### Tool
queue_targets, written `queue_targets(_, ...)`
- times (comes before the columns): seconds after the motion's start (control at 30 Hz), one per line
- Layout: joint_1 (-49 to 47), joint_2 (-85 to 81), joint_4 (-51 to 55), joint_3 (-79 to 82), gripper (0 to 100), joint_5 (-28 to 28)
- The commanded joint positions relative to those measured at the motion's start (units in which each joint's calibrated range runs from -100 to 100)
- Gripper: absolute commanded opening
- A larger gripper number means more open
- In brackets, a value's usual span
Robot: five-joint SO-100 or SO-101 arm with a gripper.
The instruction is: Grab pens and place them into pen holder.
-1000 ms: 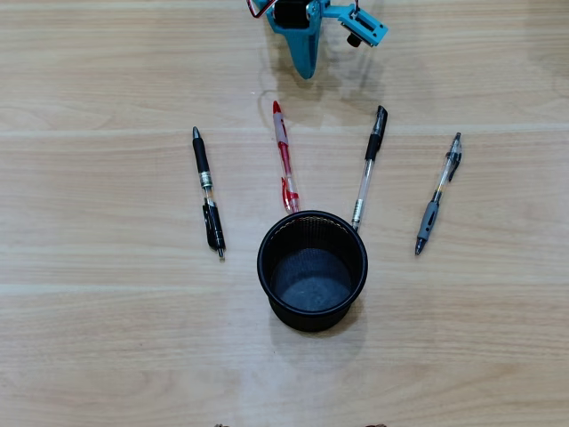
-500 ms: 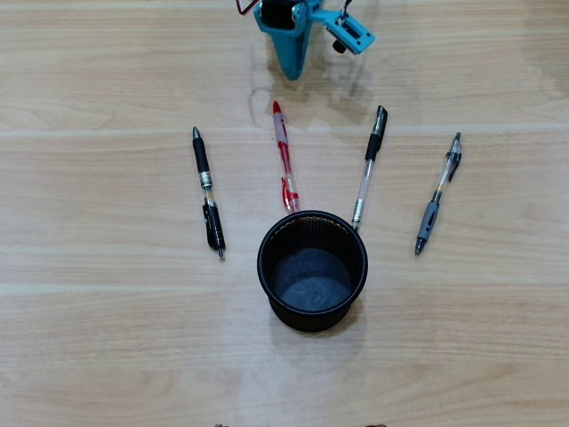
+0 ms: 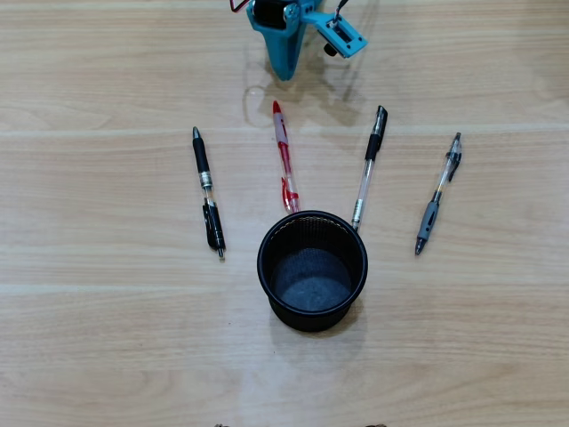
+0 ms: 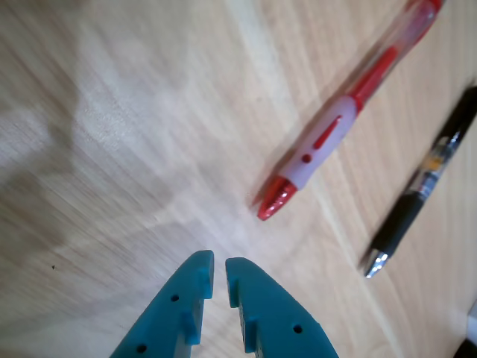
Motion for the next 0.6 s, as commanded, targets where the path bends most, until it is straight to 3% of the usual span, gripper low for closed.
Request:
queue_targets(0.0,1.18,4.82,-0.80,-11.81,4,-0.35)
queue_targets(0.1,0.86,14.20,-5.61,-21.50,5,-0.30)
queue_targets(0.27,1.58,40.24,-14.03,-36.71,23,-0.19)
queue_targets(0.57,15.86,84.19,-13.09,-64.05,24,-8.71)
